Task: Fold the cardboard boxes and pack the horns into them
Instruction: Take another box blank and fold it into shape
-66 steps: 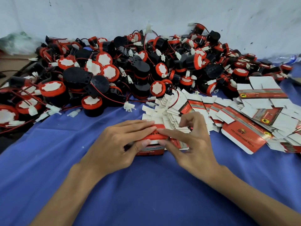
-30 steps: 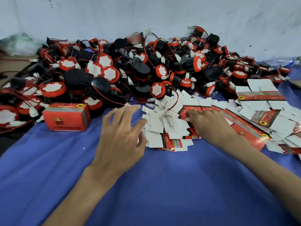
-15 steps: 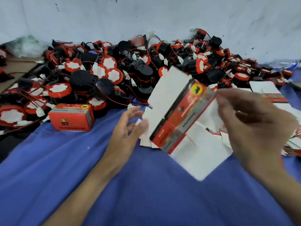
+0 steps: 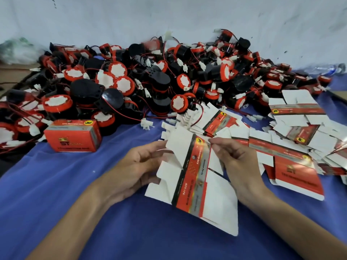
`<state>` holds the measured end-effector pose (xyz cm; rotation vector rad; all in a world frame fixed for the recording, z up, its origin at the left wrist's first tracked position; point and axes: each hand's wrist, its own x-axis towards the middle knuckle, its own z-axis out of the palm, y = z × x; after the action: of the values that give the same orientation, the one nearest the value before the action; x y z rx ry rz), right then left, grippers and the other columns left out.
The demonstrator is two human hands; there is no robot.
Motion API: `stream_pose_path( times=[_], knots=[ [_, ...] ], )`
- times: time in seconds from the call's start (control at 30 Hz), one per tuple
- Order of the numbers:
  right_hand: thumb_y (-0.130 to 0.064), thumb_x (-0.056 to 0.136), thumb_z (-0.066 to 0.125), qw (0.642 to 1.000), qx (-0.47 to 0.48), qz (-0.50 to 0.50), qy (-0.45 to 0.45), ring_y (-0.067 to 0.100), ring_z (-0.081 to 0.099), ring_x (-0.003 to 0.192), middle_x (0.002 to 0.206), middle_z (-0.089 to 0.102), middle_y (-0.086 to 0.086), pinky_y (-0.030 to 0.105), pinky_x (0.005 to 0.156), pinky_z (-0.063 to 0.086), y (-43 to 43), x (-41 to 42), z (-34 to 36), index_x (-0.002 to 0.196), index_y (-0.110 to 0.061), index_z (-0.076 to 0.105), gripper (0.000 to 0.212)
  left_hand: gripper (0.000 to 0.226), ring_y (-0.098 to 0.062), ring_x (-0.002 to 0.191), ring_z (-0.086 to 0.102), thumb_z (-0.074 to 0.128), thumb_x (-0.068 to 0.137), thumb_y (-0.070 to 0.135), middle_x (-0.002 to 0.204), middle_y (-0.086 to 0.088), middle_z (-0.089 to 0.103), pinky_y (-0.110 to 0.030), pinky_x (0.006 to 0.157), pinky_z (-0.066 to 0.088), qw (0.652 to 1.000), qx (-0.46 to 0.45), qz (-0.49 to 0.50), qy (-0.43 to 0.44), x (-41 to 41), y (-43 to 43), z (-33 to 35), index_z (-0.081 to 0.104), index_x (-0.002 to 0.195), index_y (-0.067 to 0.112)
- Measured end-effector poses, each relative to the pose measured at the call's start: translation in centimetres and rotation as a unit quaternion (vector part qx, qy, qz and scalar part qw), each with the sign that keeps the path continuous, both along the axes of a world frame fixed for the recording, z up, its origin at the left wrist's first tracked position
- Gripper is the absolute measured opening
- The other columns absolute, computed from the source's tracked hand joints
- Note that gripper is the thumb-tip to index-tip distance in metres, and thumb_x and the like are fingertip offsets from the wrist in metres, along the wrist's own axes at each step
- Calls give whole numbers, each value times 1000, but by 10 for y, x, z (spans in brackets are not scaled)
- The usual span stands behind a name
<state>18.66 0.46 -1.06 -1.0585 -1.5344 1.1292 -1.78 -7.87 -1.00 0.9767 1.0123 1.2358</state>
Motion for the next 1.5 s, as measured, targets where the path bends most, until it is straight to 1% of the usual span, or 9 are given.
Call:
stream_pose_path(
  times=[0.07,0.13,0.3,0.47,0.67,0.87,1.3,1.43,1.5],
  knots=[
    [-7,93,57,1000,1,4,7,3,38,42,60,59,10,16,41,33,0,0,0,84,-28,72,26,60,-23,100,67,67,75,-5,117,-5,70,-33,73,55,998,7,-39,43,-5,-3,0,55,130,15],
    [-5,94,56,1000,13,11,11,3,37,40,56,58,1,15,40,32,-1,-1,1,85,-27,71,28,55,-20,91,67,60,69,3,109,-4,72,-28,67,53,999,1,-44,28,-4,-3,2,62,122,16],
    [-4,95,54,999,33,32,0,3,38,41,56,59,-6,14,41,32,-6,-5,-1,88,-25,70,27,18,-9,60,64,62,73,33,74,5,71,-20,48,46,999,-33,-5,-19,2,-3,7,77,67,25],
    [-3,94,53,998,-4,55,35,-5,56,56,68,68,-15,6,47,39,-9,-5,6,88,-20,71,26,30,-21,75,72,61,74,16,96,-9,74,-26,53,57,998,-48,-48,-7,-2,-3,3,74,101,19],
    [-23,80,59,980,-107,126,108,21,70,91,90,75,3,29,67,55,-16,-7,10,81,-29,77,20,30,-19,78,73,72,61,10,90,-4,76,-27,60,57,991,-60,-119,-12,-8,-8,7,78,86,26],
    [-18,78,58,942,-217,182,181,23,72,86,92,73,12,27,58,57,-19,-6,12,82,-18,78,20,50,-27,82,72,90,45,13,95,-13,74,-34,67,58,983,-50,-164,-65,-15,-12,5,77,92,12],
    [-13,92,51,966,-173,165,100,21,71,92,97,73,8,27,60,57,-16,-3,12,84,-25,78,30,36,-26,94,71,73,63,8,106,-13,72,-36,76,60,984,-70,-158,-33,-6,-7,4,76,98,18],
    [-6,98,45,983,-69,172,19,-8,63,68,82,71,-12,7,51,45,-18,-1,11,95,-27,72,35,29,-22,91,72,73,70,7,103,-8,74,-28,70,58,989,-52,-134,22,-3,-5,0,77,95,20],
    [-6,100,43,983,27,181,-25,-5,64,84,86,69,-21,8,61,46,-20,-1,10,101,-31,68,35,31,-17,84,73,66,74,-1,94,-3,76,-23,65,56,991,-32,-122,41,1,-7,5,79,88,23]
  ],
)
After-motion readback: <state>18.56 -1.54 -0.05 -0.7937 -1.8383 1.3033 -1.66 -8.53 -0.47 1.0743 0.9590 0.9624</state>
